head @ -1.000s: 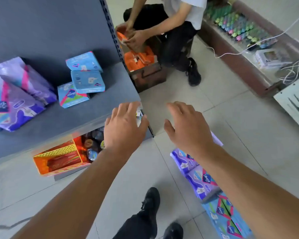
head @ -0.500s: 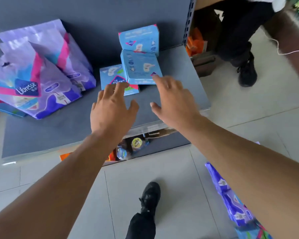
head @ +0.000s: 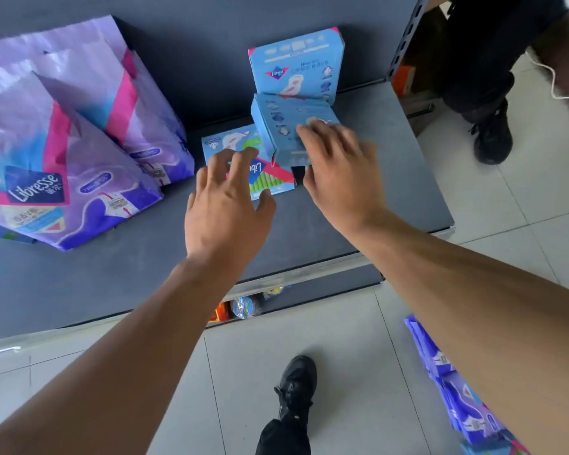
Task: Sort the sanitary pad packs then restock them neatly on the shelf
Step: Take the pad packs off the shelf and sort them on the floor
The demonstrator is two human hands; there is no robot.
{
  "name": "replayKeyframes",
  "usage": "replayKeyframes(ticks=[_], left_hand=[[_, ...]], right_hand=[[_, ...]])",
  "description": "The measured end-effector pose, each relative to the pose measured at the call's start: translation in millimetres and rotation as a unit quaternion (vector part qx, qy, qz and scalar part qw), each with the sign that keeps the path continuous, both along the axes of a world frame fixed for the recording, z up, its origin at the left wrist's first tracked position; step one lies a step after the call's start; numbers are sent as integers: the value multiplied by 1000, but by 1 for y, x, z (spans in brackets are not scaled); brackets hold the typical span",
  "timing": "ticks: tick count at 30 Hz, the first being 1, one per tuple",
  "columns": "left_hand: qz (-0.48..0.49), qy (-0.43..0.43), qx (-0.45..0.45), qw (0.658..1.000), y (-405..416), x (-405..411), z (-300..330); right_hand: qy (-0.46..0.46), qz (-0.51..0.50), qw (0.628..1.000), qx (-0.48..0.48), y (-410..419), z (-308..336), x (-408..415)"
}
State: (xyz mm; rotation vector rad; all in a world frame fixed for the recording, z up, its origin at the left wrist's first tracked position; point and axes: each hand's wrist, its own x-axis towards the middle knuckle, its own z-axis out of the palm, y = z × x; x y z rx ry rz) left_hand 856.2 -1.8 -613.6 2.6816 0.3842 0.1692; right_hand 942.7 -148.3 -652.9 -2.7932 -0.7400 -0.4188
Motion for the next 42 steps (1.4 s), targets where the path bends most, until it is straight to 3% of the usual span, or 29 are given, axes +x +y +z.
replayKeyframes(ticks=[4,7,10,12,16,19,21,28,32,42], left_hand=[[-46,-46,-37,997,4,3,10],[-142,-75,-92,983,-3,5,27],[-156,5,-240,958,-27,4,50],[-152,62,-322,932,-52,-2,62],[-112,77,-464,875,-117,-30,70],[-81,92,-514,849,-177,-62,67],[-91,105,-530,837,-218,-89,63],[-154,183,-517,822,-350,-201,49],[-175,244,-502,811,-407,-252,36],[-301,415,-405,757,-506,-334,-56]], right_hand=[[5,18,993,115,-21,27,-17],[111,43,963,242,-53,59,-39],[289,18,904,314,-92,99,-57],[352,0,867,354,-121,113,-67],[362,-97,821,431,-183,114,-96],[363,-186,733,545,-234,104,-143],[381,-231,663,602,-265,101,-187],[284,-385,576,662,-360,98,-341],[287,-439,565,636,-401,85,-415],[244,-619,426,613,-459,11,-551]])
